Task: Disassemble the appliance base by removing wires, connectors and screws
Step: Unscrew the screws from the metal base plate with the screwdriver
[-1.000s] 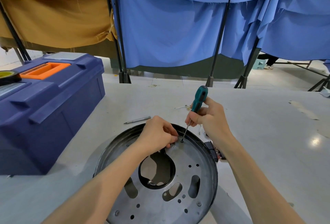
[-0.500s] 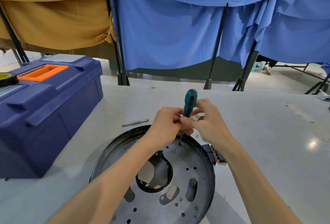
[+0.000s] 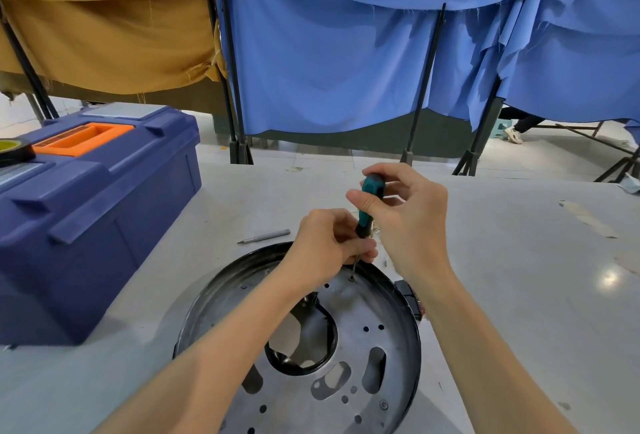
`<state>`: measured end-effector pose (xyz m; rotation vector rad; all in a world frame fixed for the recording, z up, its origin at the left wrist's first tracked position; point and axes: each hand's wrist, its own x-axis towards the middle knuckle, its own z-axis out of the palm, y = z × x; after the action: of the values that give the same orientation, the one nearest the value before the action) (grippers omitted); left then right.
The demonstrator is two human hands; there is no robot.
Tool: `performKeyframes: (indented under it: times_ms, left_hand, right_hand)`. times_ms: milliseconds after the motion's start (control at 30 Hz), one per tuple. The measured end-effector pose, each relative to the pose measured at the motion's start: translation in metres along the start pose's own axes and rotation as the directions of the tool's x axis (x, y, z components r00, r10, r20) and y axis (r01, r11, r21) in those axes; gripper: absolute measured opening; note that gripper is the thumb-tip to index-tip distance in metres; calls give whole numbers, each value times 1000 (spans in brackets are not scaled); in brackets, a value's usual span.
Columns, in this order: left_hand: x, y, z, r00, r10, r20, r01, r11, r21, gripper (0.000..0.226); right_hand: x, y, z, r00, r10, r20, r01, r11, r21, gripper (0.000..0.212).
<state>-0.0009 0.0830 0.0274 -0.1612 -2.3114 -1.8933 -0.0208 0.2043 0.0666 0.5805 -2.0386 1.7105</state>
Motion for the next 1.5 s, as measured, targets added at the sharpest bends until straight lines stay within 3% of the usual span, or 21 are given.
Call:
performKeyframes:
  times_ms: [133,300,500,600,700,800,900,1067,1167,1267,1333,1400,1500]
  left_hand:
    - [0,4,-6,993,39,110,-35,999,-42,30]
    - [-2,6,-1,978,66,200,-35,987,-154,18]
    - [-3,5,-3,986,28,165,1,985,-175,19]
    - [-1,3,-3,993,4,116,19,980,-200,15]
    - [-3,1,-5,996,6,92,12,980,-200,20]
    - [-4,0,-7,998,12,65,1,981,-195,25]
    - [-4,1,-10,993,43,111,-17,974,-225,16]
    - [-5,0,-9,995,43,95,-25,982,-188,15]
    - [-3,-2,-8,998,47,49,-39,988,-150,3]
    - [-4,-2,-9,999,42,-4,-42,986,-158,28]
    - [-4,-1,-11,999,50,3,-48,983,-175,28]
    - [-5,-1,-11,997,64,50,-51,973,-226,16]
    - [-5,-3,-11,996,50,72,-34,975,-219,18]
  right_hand:
    - [-2,-2,3,1000,-3,-23,4,999,40,23]
    - [-5,0,-1,1000,-22,-13,24,981,192,31]
    - [3,2,-11,981,20,193,-86,936,341,29]
    - [4,1,-9,968,14,252,-70,974,215,20]
    - [4,1,-5,979,-39,200,37,999,16,27]
    - [3,0,-5,983,-61,175,49,996,72,40]
    - [3,0,-8,979,-56,198,34,993,113,48]
    - [7,-3,-13,961,-61,268,23,990,141,19]
    - [5,-4,-11,973,-77,217,70,997,40,24]
    - [6,-4,-13,969,-89,232,72,994,79,36]
    - [7,-3,-15,961,-80,266,55,993,102,41]
    - [9,-2,-18,951,-71,300,36,992,119,40]
    - [10,-3,-20,943,-54,327,11,991,132,31]
